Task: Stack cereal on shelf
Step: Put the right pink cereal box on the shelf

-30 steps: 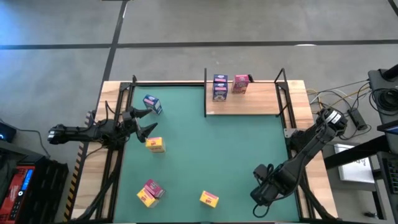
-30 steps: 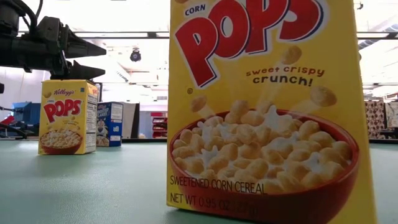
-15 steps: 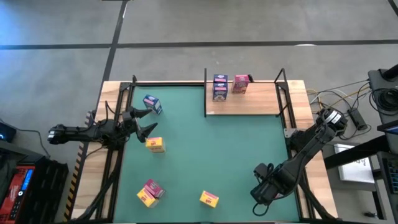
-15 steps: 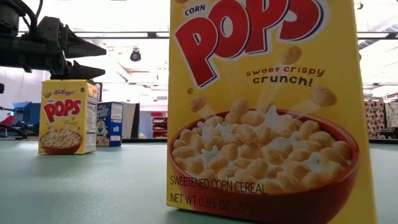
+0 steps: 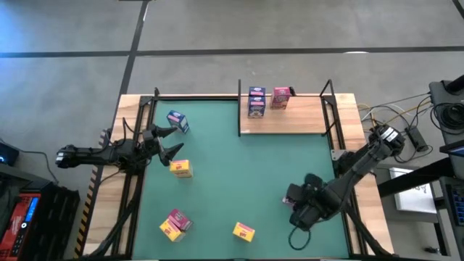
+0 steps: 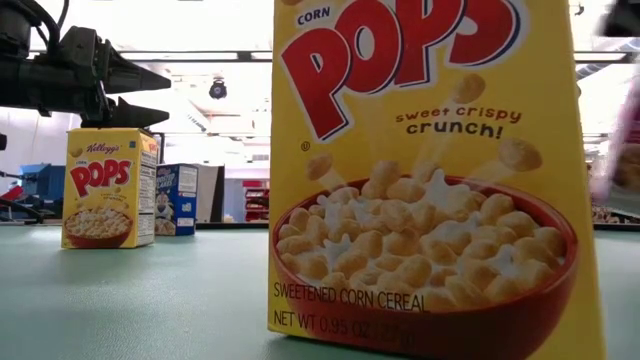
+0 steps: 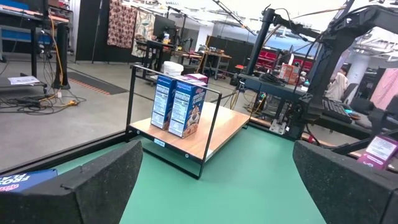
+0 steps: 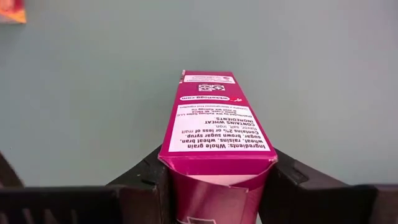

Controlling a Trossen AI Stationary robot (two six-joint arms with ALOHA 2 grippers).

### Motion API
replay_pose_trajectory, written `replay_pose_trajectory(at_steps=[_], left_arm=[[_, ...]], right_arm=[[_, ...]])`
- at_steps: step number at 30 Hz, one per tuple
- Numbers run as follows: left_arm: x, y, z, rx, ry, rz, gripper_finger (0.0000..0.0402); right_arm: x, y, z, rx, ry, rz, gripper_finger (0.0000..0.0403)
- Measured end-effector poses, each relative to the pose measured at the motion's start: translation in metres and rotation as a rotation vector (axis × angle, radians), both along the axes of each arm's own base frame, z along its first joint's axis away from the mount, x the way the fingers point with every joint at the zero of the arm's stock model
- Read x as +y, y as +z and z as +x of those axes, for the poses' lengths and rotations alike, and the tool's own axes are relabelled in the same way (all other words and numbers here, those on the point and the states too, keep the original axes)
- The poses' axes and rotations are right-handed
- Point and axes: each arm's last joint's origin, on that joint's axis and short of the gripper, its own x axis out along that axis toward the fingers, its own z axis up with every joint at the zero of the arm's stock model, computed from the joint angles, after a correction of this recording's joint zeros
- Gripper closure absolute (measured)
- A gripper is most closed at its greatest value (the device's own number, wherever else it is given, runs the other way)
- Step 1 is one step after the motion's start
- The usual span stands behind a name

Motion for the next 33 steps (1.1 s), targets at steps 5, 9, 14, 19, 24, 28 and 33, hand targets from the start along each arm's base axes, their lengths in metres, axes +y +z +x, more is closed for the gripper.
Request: replay_pose_trajectory(at_steps=[5, 9, 14, 19, 24, 28, 33], left_arm=[[0.000, 0.000, 0.000, 0.000, 0.000, 0.000, 0.0002], [0.000, 0.000, 0.000, 0.000, 0.000, 0.000, 0.0002], [0.000, 0.000, 0.000, 0.000, 0.000, 0.000, 0.0002], [0.000, 0.000, 0.000, -0.001, 0.000, 0.000, 0.0002], [0.000, 0.000, 0.000, 0.000, 0.000, 0.000, 0.0002], [0.000, 0.000, 0.000, 0.000, 0.000, 0.000, 0.0002], [0.000, 0.000, 0.000, 0.000, 0.000, 0.000, 0.0002]], right_arm=[[-0.040, 0.015, 0.023, 0.065, 0.097, -0.071, 0.0253], [-0.080, 0.026, 0.038, 0.115, 0.129, -0.106, 0.0253], [-0.134, 0.036, 0.052, 0.129, 0.189, -0.134, 0.0252], [-0.192, 0.041, 0.055, 0.152, 0.174, -0.149, 0.0249], [-0.241, 0.045, 0.054, 0.125, 0.230, -0.155, 0.0241], [-0.275, 0.044, 0.051, 0.095, 0.244, -0.161, 0.0236], [-0.305, 0.041, 0.046, 0.059, 0.254, -0.152, 0.0230]])
